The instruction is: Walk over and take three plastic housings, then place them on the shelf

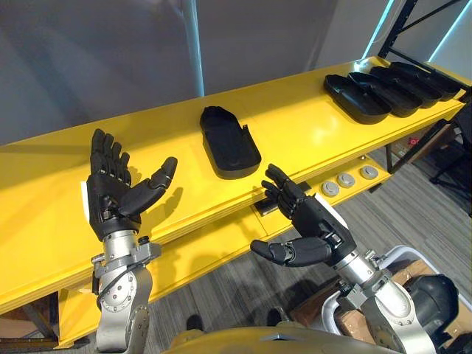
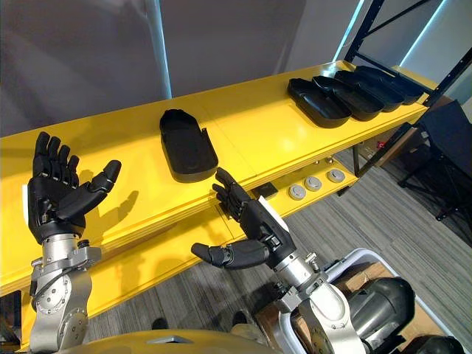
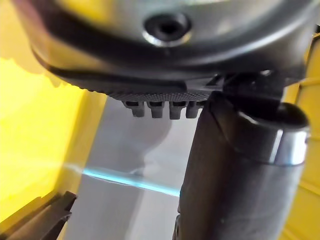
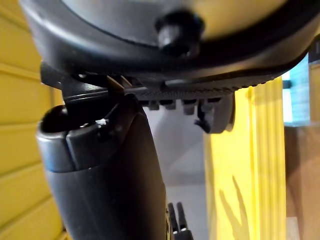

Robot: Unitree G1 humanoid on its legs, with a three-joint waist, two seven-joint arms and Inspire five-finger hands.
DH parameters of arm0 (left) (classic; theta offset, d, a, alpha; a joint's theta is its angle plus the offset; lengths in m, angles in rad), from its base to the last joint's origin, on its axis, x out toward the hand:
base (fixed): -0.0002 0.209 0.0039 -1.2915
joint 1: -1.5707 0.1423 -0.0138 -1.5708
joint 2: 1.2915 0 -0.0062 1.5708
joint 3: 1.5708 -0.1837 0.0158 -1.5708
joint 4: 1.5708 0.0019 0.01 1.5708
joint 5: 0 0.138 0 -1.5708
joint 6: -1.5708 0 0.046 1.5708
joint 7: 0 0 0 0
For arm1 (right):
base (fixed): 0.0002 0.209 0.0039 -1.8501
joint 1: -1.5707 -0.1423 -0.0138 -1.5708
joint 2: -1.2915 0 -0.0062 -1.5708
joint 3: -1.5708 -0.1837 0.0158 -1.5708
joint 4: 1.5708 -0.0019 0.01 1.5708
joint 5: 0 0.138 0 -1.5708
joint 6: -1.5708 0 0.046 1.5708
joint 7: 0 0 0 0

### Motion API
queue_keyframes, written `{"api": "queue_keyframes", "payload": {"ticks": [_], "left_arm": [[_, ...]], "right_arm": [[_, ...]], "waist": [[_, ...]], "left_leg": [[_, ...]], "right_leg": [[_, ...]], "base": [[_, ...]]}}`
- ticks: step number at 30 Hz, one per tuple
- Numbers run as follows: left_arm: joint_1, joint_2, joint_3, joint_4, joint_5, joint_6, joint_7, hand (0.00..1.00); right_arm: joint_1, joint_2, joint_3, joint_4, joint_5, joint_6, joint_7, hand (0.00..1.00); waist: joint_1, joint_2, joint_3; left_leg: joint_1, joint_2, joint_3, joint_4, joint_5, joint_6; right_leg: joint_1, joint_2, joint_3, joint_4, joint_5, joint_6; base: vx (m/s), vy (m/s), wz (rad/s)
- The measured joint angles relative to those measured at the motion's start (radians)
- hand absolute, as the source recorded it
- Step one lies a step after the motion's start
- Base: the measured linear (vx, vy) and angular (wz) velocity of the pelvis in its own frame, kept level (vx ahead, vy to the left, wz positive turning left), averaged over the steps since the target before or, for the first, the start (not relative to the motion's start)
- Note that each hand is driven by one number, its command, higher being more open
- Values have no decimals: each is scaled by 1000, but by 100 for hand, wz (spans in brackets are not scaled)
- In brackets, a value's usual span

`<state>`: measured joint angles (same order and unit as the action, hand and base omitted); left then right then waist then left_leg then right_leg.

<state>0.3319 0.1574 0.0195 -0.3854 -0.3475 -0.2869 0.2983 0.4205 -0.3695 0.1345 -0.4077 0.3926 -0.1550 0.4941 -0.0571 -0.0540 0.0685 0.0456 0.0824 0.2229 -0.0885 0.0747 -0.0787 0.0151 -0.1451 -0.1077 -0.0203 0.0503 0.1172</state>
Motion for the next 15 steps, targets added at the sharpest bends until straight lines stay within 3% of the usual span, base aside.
{"api": "queue_keyframes", "payload": {"ticks": [7,15], "left_arm": [[-7,0,-55,2,0,0,0,100],[-10,-1,-62,36,0,2,-2,100]], "right_arm": [[-95,8,115,112,13,-19,-19,100],[-172,31,152,182,12,-31,-101,100]], "waist": [[7,5,1],[28,12,2]], "left_leg": [[-1,-2,-13,0,4,6],[0,-5,-49,-1,11,6]], "right_leg": [[4,-2,-14,2,-3,0],[21,-6,-54,4,-10,-7]], "base": [[-2,0,4],[-12,0,14]]}}
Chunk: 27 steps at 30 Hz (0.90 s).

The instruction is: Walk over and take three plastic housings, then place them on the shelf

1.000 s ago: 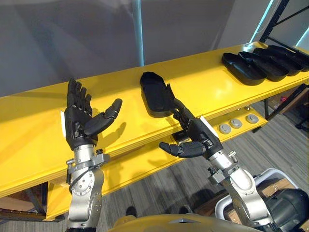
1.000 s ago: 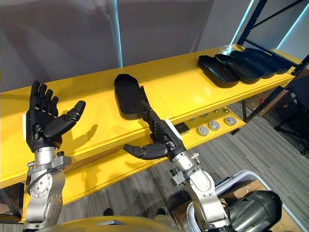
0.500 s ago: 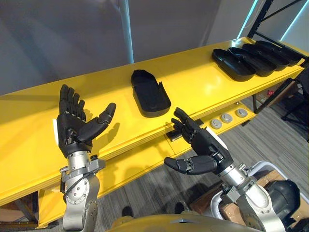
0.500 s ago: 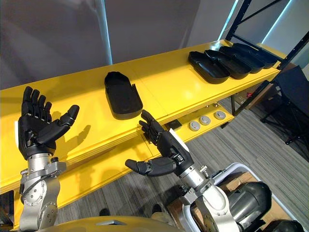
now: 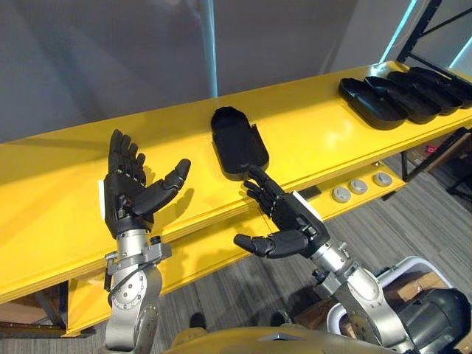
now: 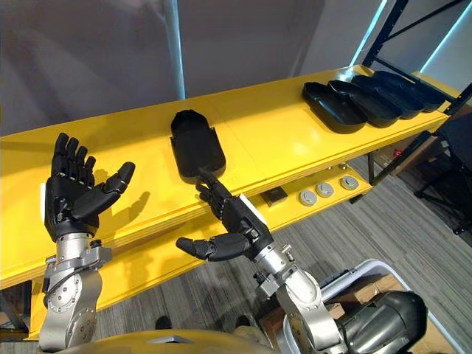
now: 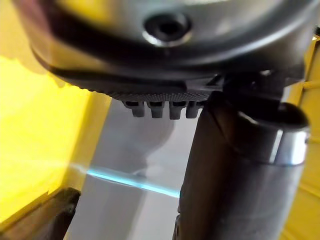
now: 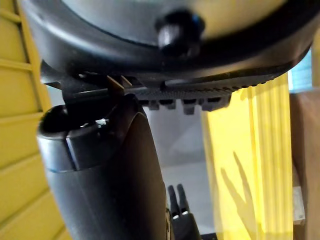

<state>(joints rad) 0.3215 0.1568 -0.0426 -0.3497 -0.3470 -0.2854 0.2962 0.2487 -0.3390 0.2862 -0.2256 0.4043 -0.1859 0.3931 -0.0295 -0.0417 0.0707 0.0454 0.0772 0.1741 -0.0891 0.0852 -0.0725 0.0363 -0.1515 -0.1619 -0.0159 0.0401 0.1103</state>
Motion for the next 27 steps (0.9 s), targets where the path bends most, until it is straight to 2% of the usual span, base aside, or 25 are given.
{"api": "queue_keyframes", "payload": {"ticks": [7,10,15,27], "left_arm": [[0,-1,2,17,0,1,-1,100],[0,-2,2,17,0,1,-8,100],[0,-6,2,19,0,1,-19,100],[-2,-26,22,39,0,5,-53,100]], "right_arm": [[-58,71,-1,96,-36,-59,-173,100],[-63,78,-1,114,-48,-65,-215,100],[-68,84,-5,117,-85,-67,-247,100],[-108,103,-51,224,-86,-79,-256,100]], "waist": [[2,1,0],[2,3,-1],[2,7,-3],[5,20,-11]], "left_leg": [[-2,-1,-13,0,5,0],[-2,-1,-15,0,5,0],[-2,-1,-19,0,6,0],[-1,0,-31,0,12,-1]], "right_leg": [[4,-1,-10,1,-5,-4],[5,-1,-12,1,-5,-5],[9,-1,-18,-1,-4,-6],[18,0,-29,-1,-4,-6]], "base": [[-8,-2,3],[0,0,0],[-2,-3,2],[-4,-2,2]]}}
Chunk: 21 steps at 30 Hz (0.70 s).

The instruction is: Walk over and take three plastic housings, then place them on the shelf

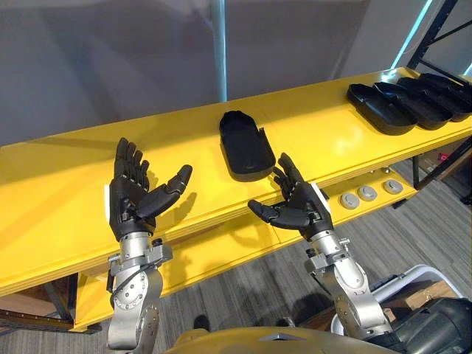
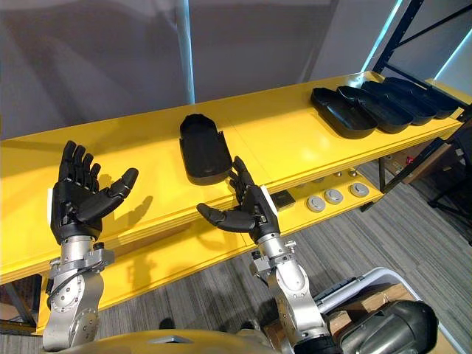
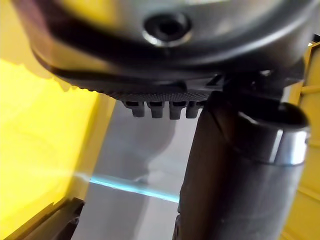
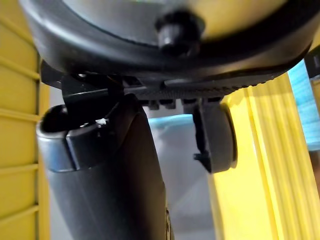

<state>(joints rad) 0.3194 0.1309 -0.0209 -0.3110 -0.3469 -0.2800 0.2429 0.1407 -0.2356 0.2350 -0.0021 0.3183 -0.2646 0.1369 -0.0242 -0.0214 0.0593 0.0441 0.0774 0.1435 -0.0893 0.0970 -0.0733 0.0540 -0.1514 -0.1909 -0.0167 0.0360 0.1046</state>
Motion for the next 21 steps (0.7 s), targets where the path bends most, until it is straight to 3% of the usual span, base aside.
{"api": "queue_keyframes", "payload": {"ticks": [7,21], "left_arm": [[-4,0,0,9,0,2,-26,100],[-31,0,1,50,1,27,-74,100]], "right_arm": [[-43,-3,-10,89,-78,0,-41,100],[-156,-3,-30,163,-79,-5,-88,100]], "waist": [[21,0,0],[36,-1,1]], "left_leg": [[-2,0,-11,0,7,0],[-1,0,-33,0,17,-1]], "right_leg": [[8,0,-17,0,0,1],[24,0,-39,0,-1,2]], "base": [[-18,-5,7],[-16,-5,5]]}}
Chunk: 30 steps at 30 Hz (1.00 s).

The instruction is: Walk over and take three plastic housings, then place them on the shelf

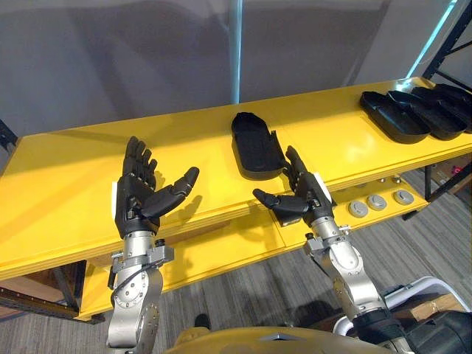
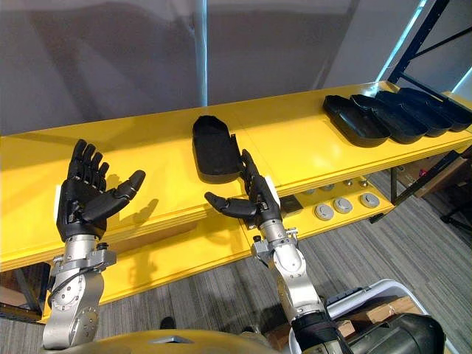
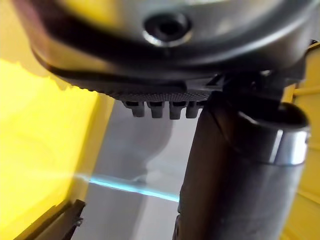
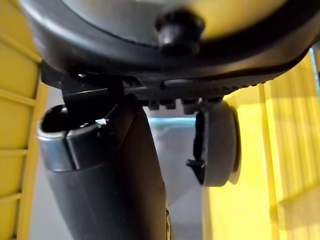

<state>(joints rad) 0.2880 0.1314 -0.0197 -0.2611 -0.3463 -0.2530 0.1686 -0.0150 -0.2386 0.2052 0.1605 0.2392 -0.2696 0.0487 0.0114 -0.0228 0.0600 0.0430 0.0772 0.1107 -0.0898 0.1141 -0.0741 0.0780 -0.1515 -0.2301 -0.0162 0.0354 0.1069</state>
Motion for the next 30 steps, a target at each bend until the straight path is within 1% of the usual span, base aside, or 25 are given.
{"api": "queue_keyframes", "payload": {"ticks": [2,6,10,16,17,18,22,27,30], "left_arm": [[-15,0,-3,18,0,16,-5,100],[-14,1,-2,18,0,17,-6,100],[-14,2,-4,18,0,18,-8,100],[-24,3,-5,18,0,19,-20,100],[-25,3,-6,18,0,19,-23,100],[-27,3,-6,18,1,19,-27,100],[-54,3,-6,18,1,23,-29,100],[-62,4,-6,18,1,23,-29,100],[-62,5,-2,17,1,23,-29,100]], "right_arm": [[-3,0,0,2,0,0,-12,100],[-24,0,0,25,-1,0,-17,100],[-71,0,-1,66,-37,2,-38,100],[-127,0,-1,79,-39,9,-71,100],[-131,0,-1,83,-39,11,-75,100],[-138,0,-1,89,-39,14,-82,100],[-161,0,-15,112,-74,23,-103,100],[-170,0,-29,112,-76,23,-105,100],[-168,-4,-44,79,-79,24,-100,100]], "waist": [[11,-3,2],[15,-14,9],[16,-24,17],[18,-21,42],[18,-22,43],[18,-23,43],[23,-23,46],[25,-24,49],[24,-23,63]], "left_leg": [[0,0,-6,0,1,-1],[0,0,-11,0,4,1],[-2,0,-12,0,4,-1],[-3,0,-16,0,4,-5],[-4,0,-17,0,5,-5],[-5,0,-18,0,9,2],[-10,-1,-23,0,10,2],[-10,-1,-23,0,10,2],[-8,0,-18,0,9,1]], "right_leg": [[5,0,-7,0,0,0],[12,0,-12,0,0,0],[12,0,-13,1,0,1],[12,0,-17,2,0,1],[12,0,-18,2,0,0],[12,0,-19,2,1,-2],[12,0,-26,2,5,3],[12,0,-27,2,5,2],[10,1,-20,1,4,1]], "base": [[-23,-8,8],[-5,-5,3],[0,0,0],[0,0,0],[-13,-8,4],[-2,-11,5],[-4,-10,5],[0,0,0],[-21,-5,-5]]}}
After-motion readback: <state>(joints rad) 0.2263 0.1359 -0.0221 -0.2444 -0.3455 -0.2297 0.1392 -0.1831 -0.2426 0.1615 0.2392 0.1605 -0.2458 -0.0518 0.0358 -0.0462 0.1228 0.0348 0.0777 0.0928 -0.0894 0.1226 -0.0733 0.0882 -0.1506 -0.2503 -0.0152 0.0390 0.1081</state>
